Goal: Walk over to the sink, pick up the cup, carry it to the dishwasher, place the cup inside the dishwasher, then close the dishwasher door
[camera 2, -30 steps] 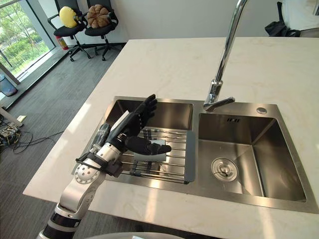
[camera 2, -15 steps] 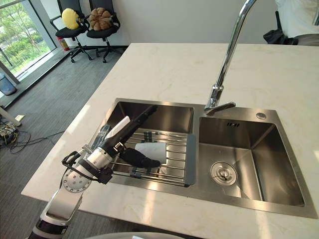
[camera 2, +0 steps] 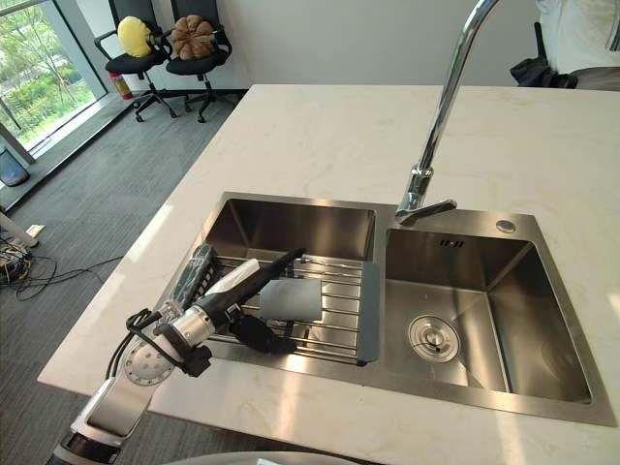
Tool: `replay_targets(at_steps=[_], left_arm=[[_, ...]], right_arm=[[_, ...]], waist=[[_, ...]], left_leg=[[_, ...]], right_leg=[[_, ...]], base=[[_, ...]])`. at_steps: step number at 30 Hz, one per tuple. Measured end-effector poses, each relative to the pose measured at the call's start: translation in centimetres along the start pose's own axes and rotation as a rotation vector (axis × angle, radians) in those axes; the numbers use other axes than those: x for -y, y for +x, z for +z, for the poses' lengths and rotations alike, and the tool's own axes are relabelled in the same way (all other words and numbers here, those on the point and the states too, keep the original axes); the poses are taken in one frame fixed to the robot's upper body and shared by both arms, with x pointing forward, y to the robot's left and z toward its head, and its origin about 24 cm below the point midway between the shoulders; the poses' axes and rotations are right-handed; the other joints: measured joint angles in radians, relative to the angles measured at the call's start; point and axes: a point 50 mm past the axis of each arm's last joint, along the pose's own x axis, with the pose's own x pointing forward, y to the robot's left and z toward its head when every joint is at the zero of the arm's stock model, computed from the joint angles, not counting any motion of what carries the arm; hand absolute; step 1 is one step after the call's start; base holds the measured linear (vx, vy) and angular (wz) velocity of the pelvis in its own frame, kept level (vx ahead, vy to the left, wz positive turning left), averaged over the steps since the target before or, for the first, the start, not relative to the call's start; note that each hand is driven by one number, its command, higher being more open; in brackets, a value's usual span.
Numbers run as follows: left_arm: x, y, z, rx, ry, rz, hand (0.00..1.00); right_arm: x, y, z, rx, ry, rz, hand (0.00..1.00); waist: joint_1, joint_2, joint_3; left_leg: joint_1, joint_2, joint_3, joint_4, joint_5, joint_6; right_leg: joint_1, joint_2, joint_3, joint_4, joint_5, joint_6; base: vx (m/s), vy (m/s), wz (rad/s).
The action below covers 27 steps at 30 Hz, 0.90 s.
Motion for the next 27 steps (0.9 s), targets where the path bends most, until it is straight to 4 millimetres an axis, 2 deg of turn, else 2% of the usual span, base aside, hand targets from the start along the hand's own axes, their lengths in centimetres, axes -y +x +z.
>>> replay_targets(at_steps=[9,22,27], left_arm=[[0.0,-0.1,-0.1,-0.008,-0.002,-0.06,1.0],[-0.1,0.3,0.1,-0.011,0.008,-0.159,1.0],[-0.3,0.7,0.4,-0.003,0.047,-0.173,1.0]], right_arm=[[0.0,0.0,0.4,0.023,0.011,0.012,1.0],[-1.1,0.3,2.9,0.118,0.158,0.083,1.0],[-1.1,0.3,2.9,0.121,0.172,0.084,1.0]], waist=[[-0.003,0.0,0.0],[-0.002,0.002,0.001],[-0.002,0.002,0.002]], left_leg=[[0.0,-0.004,-0.011,0.0,0.0,0.0],[0.001,-0.008,-0.015,0.0,0.0,0.0],[0.007,-0.008,-0.008,-0.001,-0.001,0.001]], right_leg=[[0.012,-0.001,-0.012,-0.012,0.003,0.001],[0.016,-0.005,-0.017,-0.012,0.003,0.002],[0.019,-0.005,-0.013,-0.012,0.003,0.002]], base=[[-0.01,-0.003,0.04],[0.0,0.0,0.0],[-0.01,0.0,-0.02]])
